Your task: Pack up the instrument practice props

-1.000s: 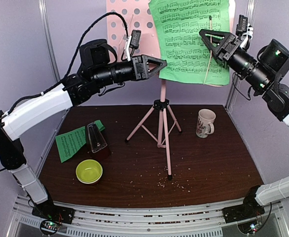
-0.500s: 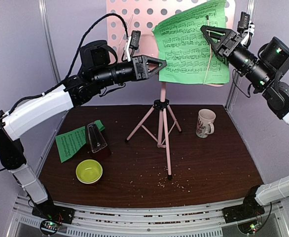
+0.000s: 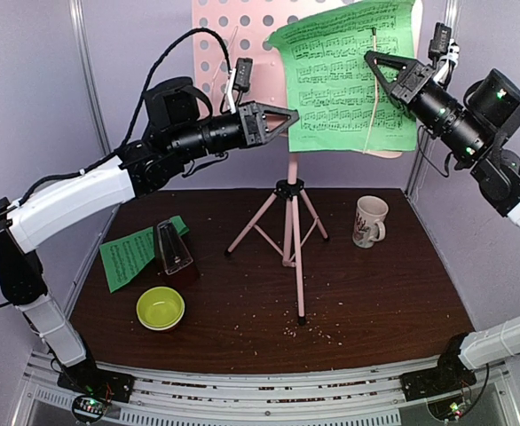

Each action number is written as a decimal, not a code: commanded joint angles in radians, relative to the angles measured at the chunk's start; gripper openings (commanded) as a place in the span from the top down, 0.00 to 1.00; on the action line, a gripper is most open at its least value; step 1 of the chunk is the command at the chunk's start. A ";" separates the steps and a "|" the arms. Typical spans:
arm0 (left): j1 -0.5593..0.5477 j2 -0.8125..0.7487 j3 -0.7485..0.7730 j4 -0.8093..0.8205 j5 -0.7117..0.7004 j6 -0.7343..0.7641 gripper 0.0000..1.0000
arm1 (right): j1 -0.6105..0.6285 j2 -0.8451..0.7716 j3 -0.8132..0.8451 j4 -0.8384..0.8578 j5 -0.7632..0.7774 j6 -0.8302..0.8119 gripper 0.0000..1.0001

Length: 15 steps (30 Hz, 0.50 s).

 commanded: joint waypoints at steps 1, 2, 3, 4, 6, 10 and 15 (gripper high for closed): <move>-0.002 -0.045 -0.030 0.063 -0.024 0.001 1.00 | 0.008 -0.033 -0.028 0.092 0.005 -0.001 1.00; -0.001 -0.052 -0.037 0.063 -0.031 0.003 1.00 | 0.008 -0.034 -0.032 0.097 0.008 0.000 1.00; -0.002 -0.057 -0.042 0.065 -0.035 0.004 1.00 | 0.008 -0.036 -0.038 0.101 0.010 0.000 1.00; -0.002 -0.063 -0.048 0.064 -0.039 0.008 1.00 | 0.008 -0.039 -0.043 0.105 0.015 0.000 1.00; -0.001 -0.076 -0.057 0.061 -0.047 0.014 1.00 | 0.008 -0.042 -0.051 0.108 0.024 0.000 1.00; -0.001 -0.116 -0.081 0.054 -0.079 0.034 1.00 | 0.008 -0.050 -0.062 0.108 0.045 0.003 1.00; 0.005 -0.193 -0.153 0.056 -0.142 0.054 1.00 | 0.008 -0.058 -0.080 0.113 0.076 0.011 1.00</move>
